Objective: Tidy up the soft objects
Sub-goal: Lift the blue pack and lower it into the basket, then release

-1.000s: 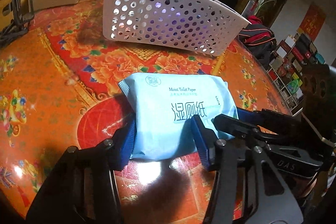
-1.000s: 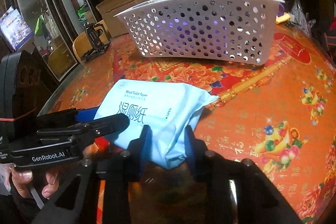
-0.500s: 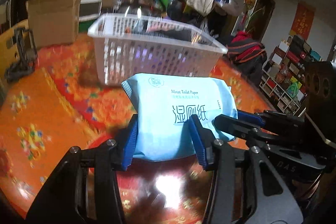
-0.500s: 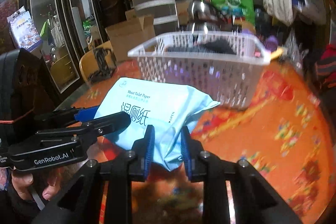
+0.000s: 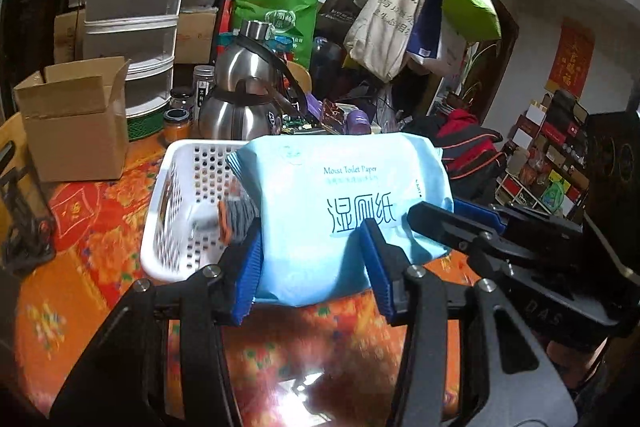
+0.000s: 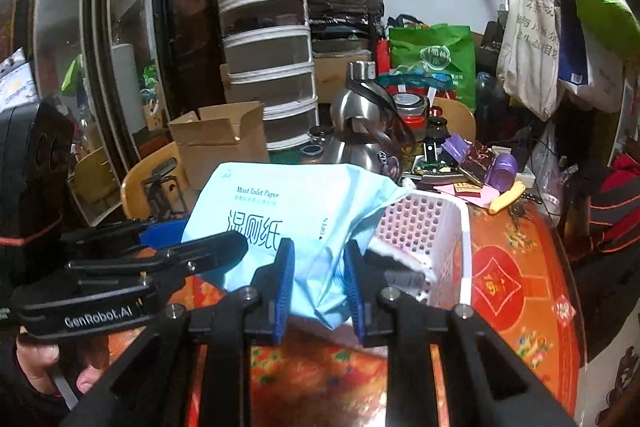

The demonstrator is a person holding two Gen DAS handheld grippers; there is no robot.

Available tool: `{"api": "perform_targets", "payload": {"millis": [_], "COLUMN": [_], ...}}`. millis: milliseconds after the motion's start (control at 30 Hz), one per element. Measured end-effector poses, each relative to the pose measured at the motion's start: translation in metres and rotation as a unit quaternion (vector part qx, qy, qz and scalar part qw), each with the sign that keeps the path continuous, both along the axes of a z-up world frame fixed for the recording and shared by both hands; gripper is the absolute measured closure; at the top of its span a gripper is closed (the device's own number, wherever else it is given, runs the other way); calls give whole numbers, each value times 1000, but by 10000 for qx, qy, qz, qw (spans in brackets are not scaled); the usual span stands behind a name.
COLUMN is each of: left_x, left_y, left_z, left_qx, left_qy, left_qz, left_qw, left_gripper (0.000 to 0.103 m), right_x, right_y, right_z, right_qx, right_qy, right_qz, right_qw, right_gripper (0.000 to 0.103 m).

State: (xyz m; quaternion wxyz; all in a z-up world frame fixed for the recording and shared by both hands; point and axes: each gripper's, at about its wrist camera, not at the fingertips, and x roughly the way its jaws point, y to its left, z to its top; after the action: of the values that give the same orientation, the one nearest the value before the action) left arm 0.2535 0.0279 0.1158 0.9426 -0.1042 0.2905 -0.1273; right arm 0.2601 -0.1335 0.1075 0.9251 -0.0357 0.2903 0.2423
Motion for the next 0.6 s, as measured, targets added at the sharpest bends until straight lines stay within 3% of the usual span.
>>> {"api": "perform_targets", "payload": {"millis": [300,600], "left_x": [105,169], "left_y": [16,24], "left_z": [-15,-47], "left_qx": [-134,-297], "left_qy": [488,978], "left_qz": [25,161], "left_qw": [9987,9946], "left_gripper": [58,58], "right_x": [73,108], "right_y": [10,16], "right_z": [-35,-63], "right_qx": [-132,-373], "right_qy": [358,599], "right_qz": [-72,-106], "right_qw": [9992,9974], "right_gripper": [80,80]}}
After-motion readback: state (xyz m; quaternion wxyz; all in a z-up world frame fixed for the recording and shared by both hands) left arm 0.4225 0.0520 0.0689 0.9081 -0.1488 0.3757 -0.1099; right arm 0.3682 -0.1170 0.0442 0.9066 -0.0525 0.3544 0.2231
